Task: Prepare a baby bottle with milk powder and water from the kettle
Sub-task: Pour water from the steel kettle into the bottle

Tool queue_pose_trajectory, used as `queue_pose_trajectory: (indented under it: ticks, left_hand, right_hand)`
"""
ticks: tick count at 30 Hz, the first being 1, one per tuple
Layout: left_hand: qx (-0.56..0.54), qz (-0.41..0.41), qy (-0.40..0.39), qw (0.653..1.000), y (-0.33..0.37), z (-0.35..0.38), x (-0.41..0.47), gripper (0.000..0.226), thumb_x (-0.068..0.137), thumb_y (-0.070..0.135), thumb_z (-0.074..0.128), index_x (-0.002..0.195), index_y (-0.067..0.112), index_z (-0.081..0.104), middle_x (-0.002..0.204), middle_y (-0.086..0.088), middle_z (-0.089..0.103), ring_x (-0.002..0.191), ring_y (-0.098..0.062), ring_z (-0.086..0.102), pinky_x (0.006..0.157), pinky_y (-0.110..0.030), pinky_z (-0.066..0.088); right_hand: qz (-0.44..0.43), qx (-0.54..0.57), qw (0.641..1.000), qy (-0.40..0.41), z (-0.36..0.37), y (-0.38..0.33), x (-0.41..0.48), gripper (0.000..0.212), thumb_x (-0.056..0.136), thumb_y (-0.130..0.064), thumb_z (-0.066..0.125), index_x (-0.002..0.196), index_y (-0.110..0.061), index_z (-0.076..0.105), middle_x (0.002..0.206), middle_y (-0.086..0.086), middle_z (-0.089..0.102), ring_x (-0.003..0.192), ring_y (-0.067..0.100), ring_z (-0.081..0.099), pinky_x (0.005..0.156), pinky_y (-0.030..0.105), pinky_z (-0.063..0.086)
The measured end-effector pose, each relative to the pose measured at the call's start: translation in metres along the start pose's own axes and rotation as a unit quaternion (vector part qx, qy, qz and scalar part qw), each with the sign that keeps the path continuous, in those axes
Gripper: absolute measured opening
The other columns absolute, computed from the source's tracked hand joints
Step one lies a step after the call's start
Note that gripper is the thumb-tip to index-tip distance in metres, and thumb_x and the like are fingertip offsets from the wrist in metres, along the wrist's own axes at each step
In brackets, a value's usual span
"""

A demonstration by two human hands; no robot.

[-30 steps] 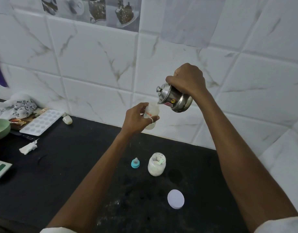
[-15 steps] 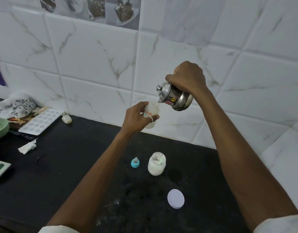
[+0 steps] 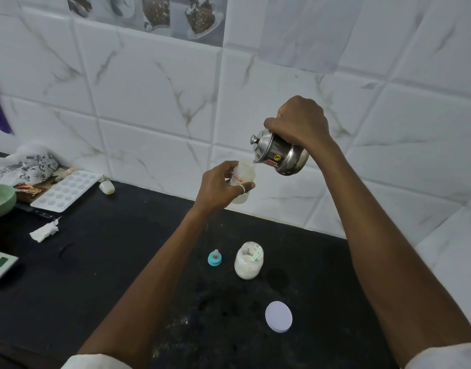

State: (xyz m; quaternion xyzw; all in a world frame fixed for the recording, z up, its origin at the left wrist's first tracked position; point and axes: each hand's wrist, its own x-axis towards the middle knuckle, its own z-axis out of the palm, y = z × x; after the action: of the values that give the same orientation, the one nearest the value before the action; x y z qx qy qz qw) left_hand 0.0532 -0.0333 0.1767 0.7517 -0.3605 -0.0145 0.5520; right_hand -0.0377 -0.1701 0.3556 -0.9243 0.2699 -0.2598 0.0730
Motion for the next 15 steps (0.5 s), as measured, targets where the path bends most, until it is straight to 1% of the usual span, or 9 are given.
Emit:
queue_pose_trajectory:
  ticks: [2, 6, 10, 15]
  left_hand:
    - [-0.003, -0.003, -0.001, 1.000, -0.0004, 0.0006, 0.0004, 0.070, 0.073, 0.044, 0.086, 0.133, 0.020, 0.059, 0.126, 0.003, 0.065, 0.104, -0.010, 0.060, 0.070, -0.001, 0.041]
    - [-0.007, -0.009, -0.002, 1.000, -0.0012, 0.0017, 0.0017, 0.071, 0.072, 0.047, 0.086, 0.133, 0.021, 0.059, 0.126, 0.003, 0.066, 0.105, -0.011, 0.061, 0.072, -0.003, 0.041]
    - [-0.003, -0.009, -0.003, 1.000, -0.0016, 0.0021, 0.0027, 0.071, 0.073, 0.046, 0.085, 0.134, 0.020, 0.058, 0.127, 0.003, 0.065, 0.105, -0.011, 0.061, 0.073, -0.003, 0.040]
    - [0.005, -0.006, -0.006, 1.000, -0.0020, 0.0033, 0.0033, 0.072, 0.074, 0.046, 0.084, 0.135, 0.019, 0.057, 0.130, 0.001, 0.064, 0.104, -0.010, 0.058, 0.067, -0.001, 0.039]
  right_hand:
    - [-0.002, 0.000, 1.000, -0.001, 0.0000, -0.0004, 0.0007, 0.019, 0.068, -0.029, 0.062, 0.062, -0.014, 0.052, 0.058, 0.004, 0.041, 0.059, 0.024, 0.039, 0.054, 0.027, 0.032]
    - [-0.007, -0.003, 1.000, -0.001, -0.0008, -0.0013, 0.0018, 0.021, 0.067, -0.028, 0.061, 0.059, -0.015, 0.047, 0.056, 0.003, 0.036, 0.058, 0.023, 0.036, 0.054, 0.027, 0.031]
    - [-0.010, -0.014, 1.000, -0.003, -0.0006, -0.0013, 0.0028, 0.031, 0.068, -0.028, 0.062, 0.054, -0.014, 0.038, 0.055, 0.003, 0.034, 0.058, 0.023, 0.034, 0.052, 0.027, 0.029]
    - [-0.008, -0.015, 1.000, -0.004, -0.0010, -0.0021, 0.0034, 0.033, 0.067, -0.027, 0.061, 0.053, -0.014, 0.035, 0.055, 0.003, 0.033, 0.056, 0.023, 0.032, 0.052, 0.027, 0.027]
